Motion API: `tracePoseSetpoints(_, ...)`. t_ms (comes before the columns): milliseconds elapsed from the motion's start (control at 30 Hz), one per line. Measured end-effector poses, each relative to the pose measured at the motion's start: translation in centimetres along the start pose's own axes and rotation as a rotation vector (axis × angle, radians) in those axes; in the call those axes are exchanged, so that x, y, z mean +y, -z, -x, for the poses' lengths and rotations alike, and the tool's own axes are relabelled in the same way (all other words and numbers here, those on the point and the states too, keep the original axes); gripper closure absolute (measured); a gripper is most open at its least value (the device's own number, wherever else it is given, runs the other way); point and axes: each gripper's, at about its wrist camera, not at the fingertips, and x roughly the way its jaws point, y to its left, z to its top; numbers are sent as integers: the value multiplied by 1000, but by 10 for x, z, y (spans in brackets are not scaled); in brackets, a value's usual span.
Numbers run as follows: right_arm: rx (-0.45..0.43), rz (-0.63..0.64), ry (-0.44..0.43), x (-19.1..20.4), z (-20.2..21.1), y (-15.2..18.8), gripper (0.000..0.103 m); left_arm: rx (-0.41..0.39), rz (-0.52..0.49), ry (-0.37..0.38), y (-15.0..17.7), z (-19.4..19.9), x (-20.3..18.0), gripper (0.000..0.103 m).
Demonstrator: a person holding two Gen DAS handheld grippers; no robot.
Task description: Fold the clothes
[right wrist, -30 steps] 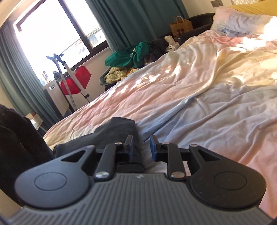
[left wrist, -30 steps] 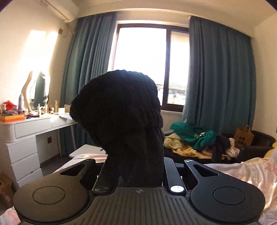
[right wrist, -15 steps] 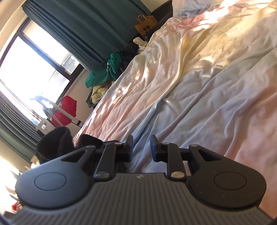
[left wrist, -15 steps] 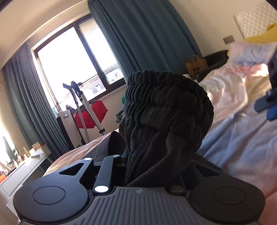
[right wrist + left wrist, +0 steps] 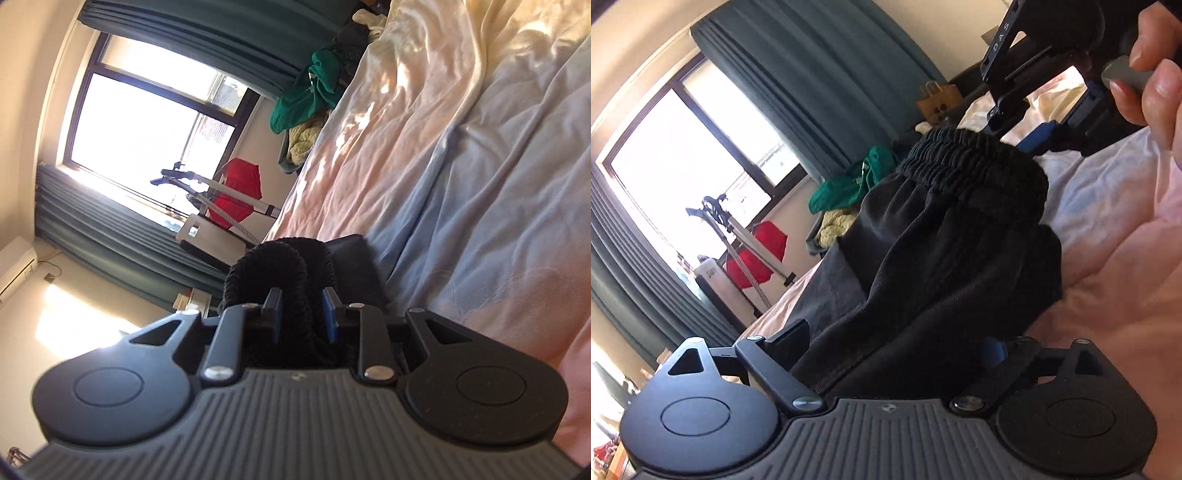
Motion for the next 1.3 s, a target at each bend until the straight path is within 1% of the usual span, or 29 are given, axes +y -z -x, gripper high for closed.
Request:
tracePoseSetpoints(100,48,31,14,5,-11,-1,73,40,65,3,32,12,33,8)
tracePoseSetpoints(167,81,50,33,7,-22,-2,73,77,117,-40,47,13,50,9)
tracePoseSetpoints(200,83,54,30,7,-27,-3,73,100,148,-47,54,11,57,9)
tracePoseSetpoints(267,80,59,17,6,-37,-5,73,145,265,-51,67,9,86,10)
tracePoseSetpoints(333,91,52,-11,2,-47,-8,72,182,403,-46,78,4,109,11)
tracePoseSetpoints(400,109,30,-53,-2,-55,-12,72,221,509,-42,91,-5,126,12)
tracePoseSetpoints(433,107,42,-58,0,-57,-13,72,244,559,-40,97,-11,136,13)
tracePoseSetpoints(500,104,75,-63,4,-60,-14,72,272,640,-32,104,-24,155,14)
tracePoseSetpoints(567,114,94,-73,6,-65,-15,72,275,697,-18,109,-31,170,13)
tracePoseSetpoints(633,135,95,-91,6,-73,-16,72,266,717,-8,111,-33,178,13)
tracePoseSetpoints(733,147,108,-90,5,-82,-18,72,247,703,-13,111,-32,181,13)
tracePoseSetpoints(800,159,115,-78,4,-90,-19,72,235,688,-20,106,-25,169,13)
tracePoseSetpoints(867,165,111,-86,3,-94,-19,71,223,677,-26,102,-17,157,13)
tracePoseSetpoints(1067,172,99,-65,3,-97,-17,71,188,690,-31,102,-23,145,13)
tracePoseSetpoints(1133,164,102,-57,5,-96,-16,74,177,695,-36,103,-25,142,13)
tracePoseSetpoints(1200,147,114,-63,9,-93,-15,82,167,696,-42,103,-25,140,13)
tracePoseSetpoints(1233,138,119,-70,11,-91,-15,88,161,696,-46,104,-25,139,13)
tracePoseSetpoints(1300,107,107,-92,17,-85,-18,89,141,704,-63,105,-18,136,13)
